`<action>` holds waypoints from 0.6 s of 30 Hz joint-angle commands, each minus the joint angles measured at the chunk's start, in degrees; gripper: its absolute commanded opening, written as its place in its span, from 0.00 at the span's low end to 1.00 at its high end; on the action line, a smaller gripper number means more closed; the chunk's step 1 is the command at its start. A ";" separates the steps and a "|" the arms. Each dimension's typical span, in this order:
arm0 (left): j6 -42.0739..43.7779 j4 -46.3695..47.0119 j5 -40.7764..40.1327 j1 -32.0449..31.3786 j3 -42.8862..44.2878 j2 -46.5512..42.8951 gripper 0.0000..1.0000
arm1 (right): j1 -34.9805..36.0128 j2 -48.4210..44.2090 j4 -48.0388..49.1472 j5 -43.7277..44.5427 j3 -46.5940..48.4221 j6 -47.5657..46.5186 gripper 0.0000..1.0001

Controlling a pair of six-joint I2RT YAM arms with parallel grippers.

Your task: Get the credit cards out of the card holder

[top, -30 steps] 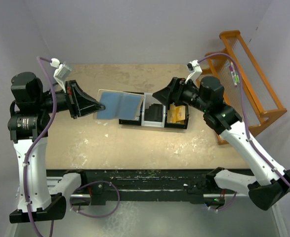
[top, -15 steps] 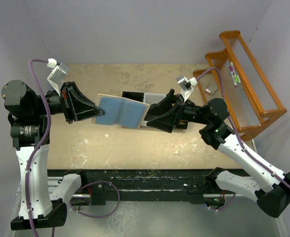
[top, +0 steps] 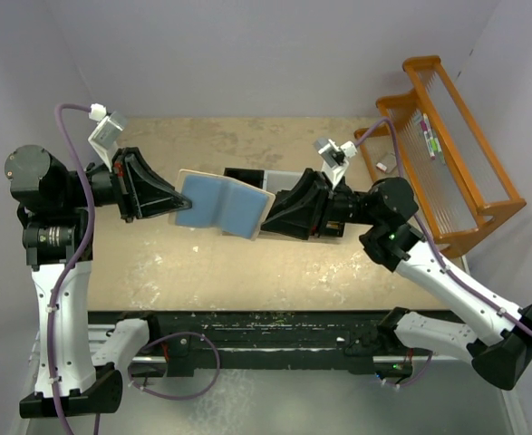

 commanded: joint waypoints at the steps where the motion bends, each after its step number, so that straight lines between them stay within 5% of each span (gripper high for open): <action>1: -1.09 2.69 0.70 0.23 0.22 -0.36 0.00 | 0.30 -0.56 1.21 1.13 2.86 -1.48 0.30; 6: -0.66 2.31 0.79 0.23 -0.27 -0.64 0.00 | 0.34 -0.55 -0.03 2.15 3.51 -2.05 0.20; 11: 0.51 1.76 1.02 0.23 -0.17 -0.83 0.00 | 0.90 -0.59 -7.09 6.53 5.68 -6.13 0.19; 18: 9.71 -2.64 1.52 0.26 0.31 -1.92 0.00 | 4.25 -2.14 -13.24 14.68 6.83 -12.54 0.00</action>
